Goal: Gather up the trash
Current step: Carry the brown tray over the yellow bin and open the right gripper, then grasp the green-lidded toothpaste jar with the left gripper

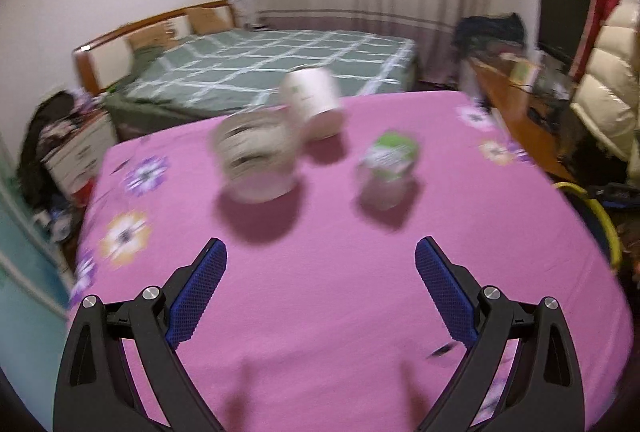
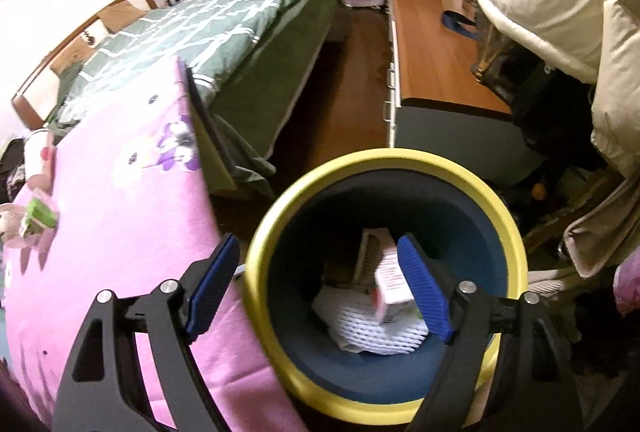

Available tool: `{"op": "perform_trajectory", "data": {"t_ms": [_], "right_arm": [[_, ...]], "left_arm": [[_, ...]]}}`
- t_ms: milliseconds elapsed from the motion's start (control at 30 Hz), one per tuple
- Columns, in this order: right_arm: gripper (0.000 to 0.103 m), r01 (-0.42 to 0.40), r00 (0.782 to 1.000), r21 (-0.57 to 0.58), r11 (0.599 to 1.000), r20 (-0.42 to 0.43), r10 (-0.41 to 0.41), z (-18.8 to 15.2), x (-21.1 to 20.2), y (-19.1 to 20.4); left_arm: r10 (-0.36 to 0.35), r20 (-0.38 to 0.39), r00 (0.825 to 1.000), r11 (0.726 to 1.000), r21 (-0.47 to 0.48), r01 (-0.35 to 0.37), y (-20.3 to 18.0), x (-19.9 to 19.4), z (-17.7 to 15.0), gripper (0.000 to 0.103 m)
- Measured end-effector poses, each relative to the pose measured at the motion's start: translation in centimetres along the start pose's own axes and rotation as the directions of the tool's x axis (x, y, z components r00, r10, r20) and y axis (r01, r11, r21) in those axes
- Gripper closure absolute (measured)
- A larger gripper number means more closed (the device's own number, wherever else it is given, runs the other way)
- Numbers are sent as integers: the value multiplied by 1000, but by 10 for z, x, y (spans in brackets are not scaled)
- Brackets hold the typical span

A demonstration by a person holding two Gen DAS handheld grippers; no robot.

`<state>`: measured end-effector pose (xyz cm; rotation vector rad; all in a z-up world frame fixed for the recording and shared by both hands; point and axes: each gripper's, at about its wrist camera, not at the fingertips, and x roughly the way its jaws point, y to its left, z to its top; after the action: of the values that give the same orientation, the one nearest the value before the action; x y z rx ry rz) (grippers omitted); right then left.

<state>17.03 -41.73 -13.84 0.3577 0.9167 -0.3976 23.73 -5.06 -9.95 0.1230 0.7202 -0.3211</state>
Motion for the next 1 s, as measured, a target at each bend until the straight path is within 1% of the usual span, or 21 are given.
{"op": "perform_trajectory", "data": {"t_ms": [100,200,367,533,567,700,767,800,867,1000], "right_arm": [[26,-31,999,-5,999,13,31,-2,-6,3],[26,-49,999,-9,999,18,49,-4,-10,7],[26,-69,997,-15,998,16,69,-5,-12,6],[26,-78,997,-10,997,16,79,-3,-11,5],[26,-82,996,-9,997,15,82,-2,-10,5],[26,-92,996,-10,996,8,92,-2,-7,6],[26,-95,995,-13,995,2,95,-2,-5,7],[26,-96,995,-13,995,1,96,-2,-4,7],[26,-97,995,-13,995,-1,97,-3,-4,7],[26,-107,994,-9,994,3,107,-5,-6,7]], "left_arm": [[-35,10,999,996,81,34,-26,18,20,9],[-50,-14,999,991,123,51,-44,46,36,9],[-45,-60,997,991,124,52,-50,85,53,12],[-46,-77,996,990,130,56,-50,106,61,14],[-45,-83,996,989,136,56,-51,111,63,15],[-53,-121,991,988,136,70,-51,129,65,28],[-62,-140,988,988,131,81,-51,138,65,31],[-69,-148,987,988,129,88,-49,141,65,36],[-77,-149,986,987,127,97,-49,143,65,37],[-90,-150,985,983,144,112,-53,140,62,46]]}}
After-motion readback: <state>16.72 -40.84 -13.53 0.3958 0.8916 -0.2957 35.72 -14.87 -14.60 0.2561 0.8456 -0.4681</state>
